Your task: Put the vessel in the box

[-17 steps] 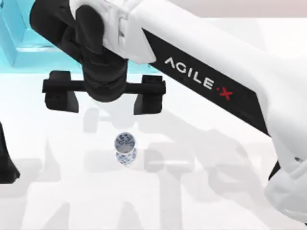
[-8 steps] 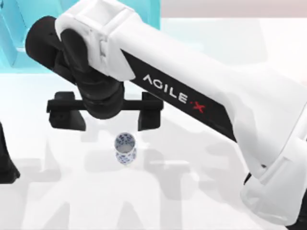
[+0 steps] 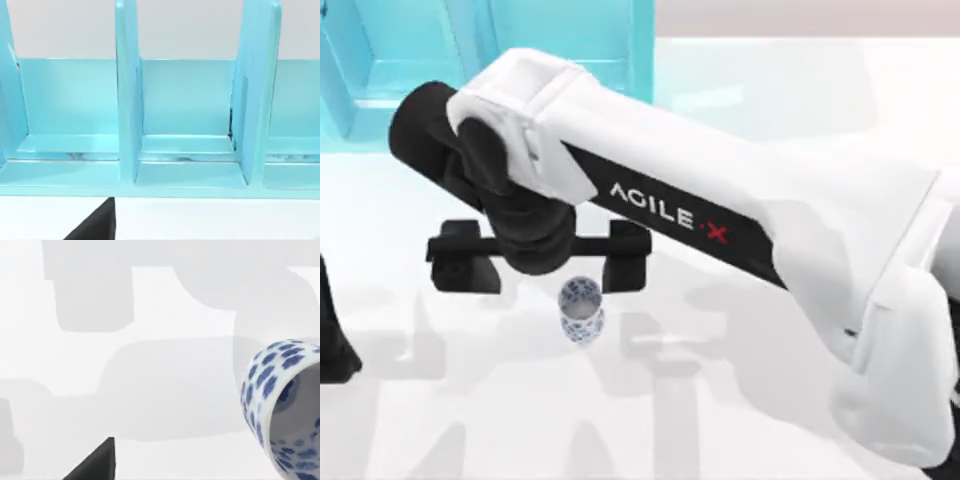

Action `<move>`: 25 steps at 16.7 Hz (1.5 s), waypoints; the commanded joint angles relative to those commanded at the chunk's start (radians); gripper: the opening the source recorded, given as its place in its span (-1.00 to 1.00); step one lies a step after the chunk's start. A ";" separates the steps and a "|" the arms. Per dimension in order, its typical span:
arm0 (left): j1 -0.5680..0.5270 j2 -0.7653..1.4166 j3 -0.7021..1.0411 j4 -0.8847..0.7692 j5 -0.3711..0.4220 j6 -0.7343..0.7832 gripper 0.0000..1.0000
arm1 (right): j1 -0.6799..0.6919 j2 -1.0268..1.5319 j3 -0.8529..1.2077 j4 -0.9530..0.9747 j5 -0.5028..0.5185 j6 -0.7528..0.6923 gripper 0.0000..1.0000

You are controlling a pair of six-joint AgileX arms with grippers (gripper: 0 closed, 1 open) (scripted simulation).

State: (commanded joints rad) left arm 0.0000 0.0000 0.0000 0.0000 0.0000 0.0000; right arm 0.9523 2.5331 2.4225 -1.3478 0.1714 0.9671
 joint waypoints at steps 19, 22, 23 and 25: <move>0.000 0.000 0.000 0.000 0.000 0.000 1.00 | -0.012 -0.007 -0.207 0.202 -0.001 -0.012 -0.36; 0.000 0.000 0.000 0.000 0.000 0.000 1.00 | -0.012 -0.007 -0.207 0.202 -0.001 -0.012 -0.81; 0.000 0.000 0.000 0.000 0.000 0.000 1.00 | -0.012 -0.007 -0.207 0.202 -0.001 -0.012 -0.96; 0.000 0.000 0.000 0.000 0.000 0.000 1.00 | -0.012 -0.007 -0.207 0.202 -0.001 -0.012 -1.00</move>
State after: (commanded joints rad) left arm 0.0000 0.0000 0.0000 0.0000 0.0000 0.0000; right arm 0.9402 2.5261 2.2152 -1.1453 0.1699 0.9550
